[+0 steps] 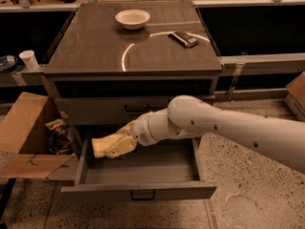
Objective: Place sponge into middle drawer
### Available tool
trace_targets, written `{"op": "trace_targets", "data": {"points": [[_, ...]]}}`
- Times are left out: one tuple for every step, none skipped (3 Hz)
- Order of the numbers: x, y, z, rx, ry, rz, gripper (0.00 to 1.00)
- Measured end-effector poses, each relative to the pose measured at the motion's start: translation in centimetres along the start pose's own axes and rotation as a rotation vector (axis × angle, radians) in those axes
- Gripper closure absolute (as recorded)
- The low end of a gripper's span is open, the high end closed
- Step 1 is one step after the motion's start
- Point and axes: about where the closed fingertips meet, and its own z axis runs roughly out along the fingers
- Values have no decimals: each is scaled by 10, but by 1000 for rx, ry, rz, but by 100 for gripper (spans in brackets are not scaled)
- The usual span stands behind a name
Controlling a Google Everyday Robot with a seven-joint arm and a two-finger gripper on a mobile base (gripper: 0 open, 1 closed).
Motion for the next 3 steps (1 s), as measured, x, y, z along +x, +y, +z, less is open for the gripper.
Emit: {"op": "trace_targets", "data": {"points": [[74,1,16,43,83,166,100],[124,-1,31,43,110,275,100],[124,-1,31,43,110,275,100]]}}
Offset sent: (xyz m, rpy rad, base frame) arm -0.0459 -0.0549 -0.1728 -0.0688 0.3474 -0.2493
